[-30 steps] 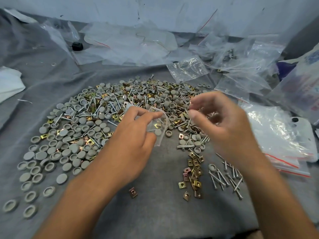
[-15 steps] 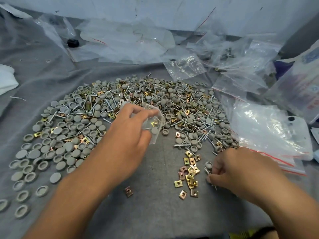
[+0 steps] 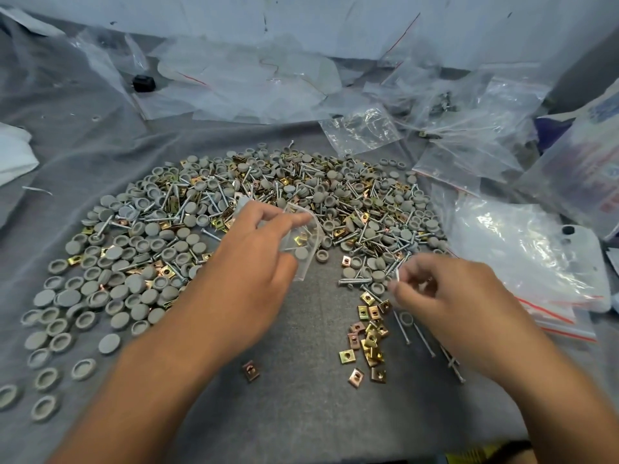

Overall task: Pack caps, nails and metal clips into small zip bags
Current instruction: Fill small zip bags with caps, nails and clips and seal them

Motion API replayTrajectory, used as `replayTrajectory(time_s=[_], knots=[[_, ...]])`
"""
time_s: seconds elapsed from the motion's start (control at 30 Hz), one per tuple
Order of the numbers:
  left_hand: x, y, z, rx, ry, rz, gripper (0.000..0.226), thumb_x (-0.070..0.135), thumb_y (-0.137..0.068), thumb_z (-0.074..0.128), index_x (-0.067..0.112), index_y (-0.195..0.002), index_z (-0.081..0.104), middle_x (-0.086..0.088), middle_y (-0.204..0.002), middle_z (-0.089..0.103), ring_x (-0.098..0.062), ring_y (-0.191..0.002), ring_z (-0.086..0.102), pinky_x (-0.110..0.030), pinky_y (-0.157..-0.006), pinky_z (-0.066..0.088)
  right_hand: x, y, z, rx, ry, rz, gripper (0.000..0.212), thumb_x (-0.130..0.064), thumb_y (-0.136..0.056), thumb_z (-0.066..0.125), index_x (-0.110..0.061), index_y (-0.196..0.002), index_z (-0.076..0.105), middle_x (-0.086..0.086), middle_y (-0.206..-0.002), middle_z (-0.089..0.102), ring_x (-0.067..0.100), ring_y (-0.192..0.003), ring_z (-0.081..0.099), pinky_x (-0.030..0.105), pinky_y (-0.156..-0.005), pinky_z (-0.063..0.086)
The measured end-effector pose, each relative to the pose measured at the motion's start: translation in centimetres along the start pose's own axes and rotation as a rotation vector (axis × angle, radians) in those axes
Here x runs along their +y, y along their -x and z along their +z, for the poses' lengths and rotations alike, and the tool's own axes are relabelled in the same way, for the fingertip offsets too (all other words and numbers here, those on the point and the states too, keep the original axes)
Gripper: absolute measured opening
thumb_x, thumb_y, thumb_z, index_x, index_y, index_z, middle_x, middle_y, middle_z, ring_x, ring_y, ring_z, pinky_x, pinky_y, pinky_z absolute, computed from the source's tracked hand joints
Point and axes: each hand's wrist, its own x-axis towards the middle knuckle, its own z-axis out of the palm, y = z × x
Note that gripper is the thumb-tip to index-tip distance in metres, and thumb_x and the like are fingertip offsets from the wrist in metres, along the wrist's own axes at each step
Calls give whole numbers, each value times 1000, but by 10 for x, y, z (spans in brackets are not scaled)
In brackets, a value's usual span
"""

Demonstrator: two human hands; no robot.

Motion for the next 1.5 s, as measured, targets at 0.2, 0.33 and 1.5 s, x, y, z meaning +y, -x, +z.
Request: replayTrajectory(time_s=[0.2,0.33,1.5], knots=[[0,-1,1,3,5,17,54,31,-92,35,39,-144,46,25,-118,36,4,-99,47,-6,-85,38,-40,-9,20,96,-762,-395,5,-36,-96,66,-32,-93,66,-12,-79,58,3,-65,50,15,-58,41],[0,-4,0,-4,32,49,50,34,-91,35,33,-137,55,20,-117,41,11,-102,46,0,-81,34,-61,-19,39,206,-713,-409,7,-29,-93,72,-29,-99,73,-16,-82,53,7,-74,54,17,-66,41],[6,2,-4,25,9,0,59,32,-88,31,38,-144,47,21,-119,40,-10,-90,56,-21,-85,42,12,2,-11,-128,-55,41,14,-32,-85,79,-34,-82,66,-19,-74,68,0,-65,61,8,-58,42]])
